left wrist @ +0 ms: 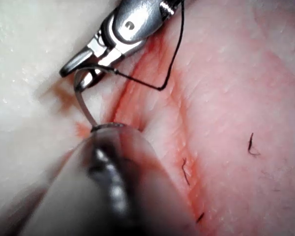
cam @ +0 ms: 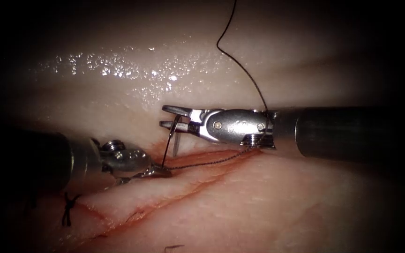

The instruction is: Wound Closure

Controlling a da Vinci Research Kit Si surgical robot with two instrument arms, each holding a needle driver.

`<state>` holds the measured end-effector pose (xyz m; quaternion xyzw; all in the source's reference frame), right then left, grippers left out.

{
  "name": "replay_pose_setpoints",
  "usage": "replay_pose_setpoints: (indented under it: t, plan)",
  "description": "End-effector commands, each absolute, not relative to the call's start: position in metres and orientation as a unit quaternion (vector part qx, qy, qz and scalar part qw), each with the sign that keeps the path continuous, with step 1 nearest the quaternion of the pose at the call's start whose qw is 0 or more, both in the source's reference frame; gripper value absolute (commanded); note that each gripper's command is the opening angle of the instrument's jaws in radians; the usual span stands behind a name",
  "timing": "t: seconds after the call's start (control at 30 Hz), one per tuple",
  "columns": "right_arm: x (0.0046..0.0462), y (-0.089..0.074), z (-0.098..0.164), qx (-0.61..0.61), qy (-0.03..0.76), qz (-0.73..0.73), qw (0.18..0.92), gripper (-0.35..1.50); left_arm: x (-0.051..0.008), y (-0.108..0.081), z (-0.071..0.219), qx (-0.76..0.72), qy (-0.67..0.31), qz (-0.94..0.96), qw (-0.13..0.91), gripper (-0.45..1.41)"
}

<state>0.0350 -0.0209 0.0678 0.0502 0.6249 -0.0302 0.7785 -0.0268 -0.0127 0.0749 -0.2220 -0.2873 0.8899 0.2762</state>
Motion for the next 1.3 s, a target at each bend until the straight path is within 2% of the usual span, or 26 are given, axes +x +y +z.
replay_pose_setpoints:
  t: [0.03,0.13,0.17,0.2,0.23,0.27,0.67,0.7,0.77,0.9,1.3]
  plan:
    - [0.0360,-0.0207,0.0679,0.050,0.627,-0.029,0.777,-0.35,-0.0273,-0.0133,0.0762,-0.212,-0.293,0.891,0.273,-0.21]
    - [0.0361,-0.0205,0.0676,0.051,0.629,-0.026,0.776,-0.35,-0.0264,-0.0150,0.0781,-0.172,-0.309,0.900,0.256,-0.16]
    - [0.0362,-0.0203,0.0674,0.051,0.631,-0.025,0.774,-0.35,-0.0256,-0.0150,0.0783,-0.160,-0.316,0.902,0.247,-0.05]
    - [0.0362,-0.0202,0.0673,0.051,0.631,-0.024,0.774,-0.35,-0.0254,-0.0147,0.0782,-0.158,-0.316,0.901,0.251,-0.05]
    - [0.0363,-0.0201,0.0671,0.051,0.632,-0.023,0.773,-0.35,-0.0252,-0.0144,0.0783,-0.159,-0.307,0.904,0.252,-0.15]
    - [0.0363,-0.0201,0.0670,0.051,0.634,-0.022,0.772,-0.35,-0.0250,-0.0142,0.0784,-0.158,-0.301,0.906,0.253,-0.16]
    - [0.0372,-0.0191,0.0653,0.057,0.638,-0.016,0.768,-0.35,-0.0256,-0.0125,0.0792,-0.152,-0.275,0.914,0.257,-0.11]
    - [0.0372,-0.0191,0.0655,0.068,0.636,-0.003,0.769,-0.35,-0.0259,-0.0123,0.0794,-0.152,-0.273,0.914,0.259,-0.18]
    - [0.0372,-0.0189,0.0655,0.083,0.634,0.015,0.769,-0.35,-0.0262,-0.0123,0.0795,-0.152,-0.272,0.914,0.260,-0.18]
    - [0.0372,-0.0183,0.0655,0.128,0.625,0.069,0.767,-0.35,-0.0265,-0.0122,0.0796,-0.152,-0.272,0.914,0.262,-0.11]
    - [0.0382,-0.0178,0.0665,0.227,0.620,0.174,0.731,-0.35,-0.0255,-0.0122,0.0793,-0.151,-0.274,0.915,0.256,-0.11]
